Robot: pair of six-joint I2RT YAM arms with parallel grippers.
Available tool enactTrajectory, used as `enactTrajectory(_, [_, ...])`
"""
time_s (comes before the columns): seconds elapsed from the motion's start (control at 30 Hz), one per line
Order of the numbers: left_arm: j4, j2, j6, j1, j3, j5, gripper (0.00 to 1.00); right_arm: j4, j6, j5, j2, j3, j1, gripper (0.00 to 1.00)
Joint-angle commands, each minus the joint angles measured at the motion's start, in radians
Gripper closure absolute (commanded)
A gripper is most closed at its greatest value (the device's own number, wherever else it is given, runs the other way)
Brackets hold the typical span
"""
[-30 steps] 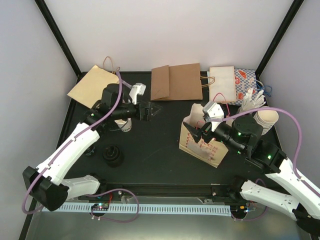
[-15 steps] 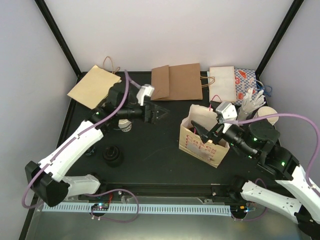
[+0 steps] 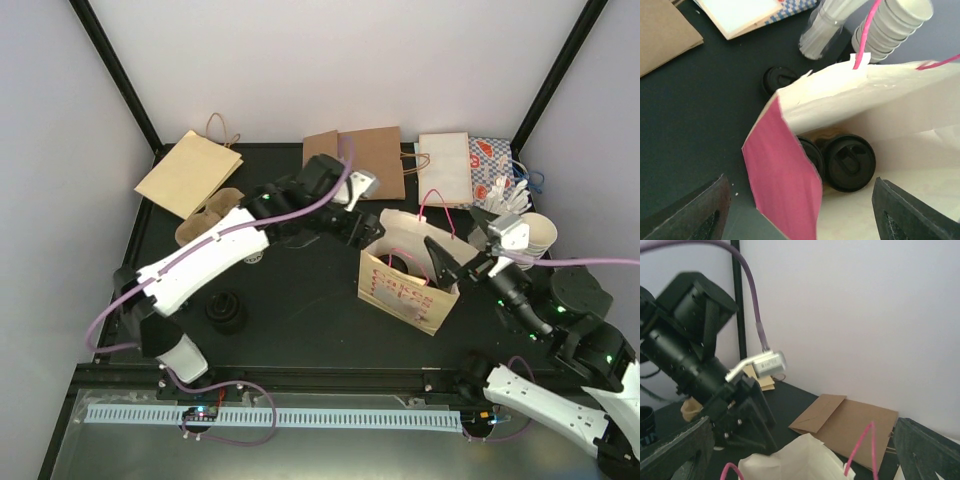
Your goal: Pack the takeout coffee
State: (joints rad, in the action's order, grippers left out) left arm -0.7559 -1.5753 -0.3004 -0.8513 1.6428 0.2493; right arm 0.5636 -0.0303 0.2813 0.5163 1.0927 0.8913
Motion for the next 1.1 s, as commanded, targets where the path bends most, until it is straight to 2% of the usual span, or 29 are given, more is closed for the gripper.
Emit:
enactTrajectory(0.0, [-0.189, -0.112, 0.02, -0.067, 0.164, -0.125, 0.21, -0.011, 0.03, 0.095, -0.054, -0.024, -0.003, 0.0])
enactTrajectory(0.1, [-0.241, -0.197, 0.019, -0.095, 0.267, -0.141, 0.26, -0.018, 0.037, 0.12, -0.08, -0.039, -0.002, 0.0])
enactTrajectory(0.2, [-0.283, -0.248, 0.015, -0.111, 0.322, -0.186, 0.36, -0.013, 0.041, 0.145, -0.094, -0.046, -0.003, 0.0])
enactTrajectory(0.43, [-0.368, -0.285, -0.008, -0.112, 0.39, -0.297, 0.87, 0.004, 0.032, 0.153, -0.111, -0.051, -0.003, 0.0])
enactTrajectory(0.5, [-0.388, -0.285, -0.004, -0.11, 0.405, -0.333, 0.97, 0.006, 0.031, 0.154, -0.112, -0.055, -0.003, 0.0])
enactTrajectory(0.67, [-0.424, -0.255, 0.021, -0.07, 0.419, -0.395, 0.98, 0.026, 0.035, 0.132, -0.093, -0.061, -0.003, 0.0])
enactTrajectory(0.9, [-0.465, -0.244, 0.078, 0.075, 0.417, -0.375, 0.98, 0.095, 0.079, 0.114, -0.014, -0.055, -0.003, 0.0])
enactTrajectory(1.07, [-0.484, -0.246, 0.102, 0.203, 0.405, -0.298, 0.99, 0.253, 0.225, 0.333, 0.145, 0.006, -0.003, 0.0])
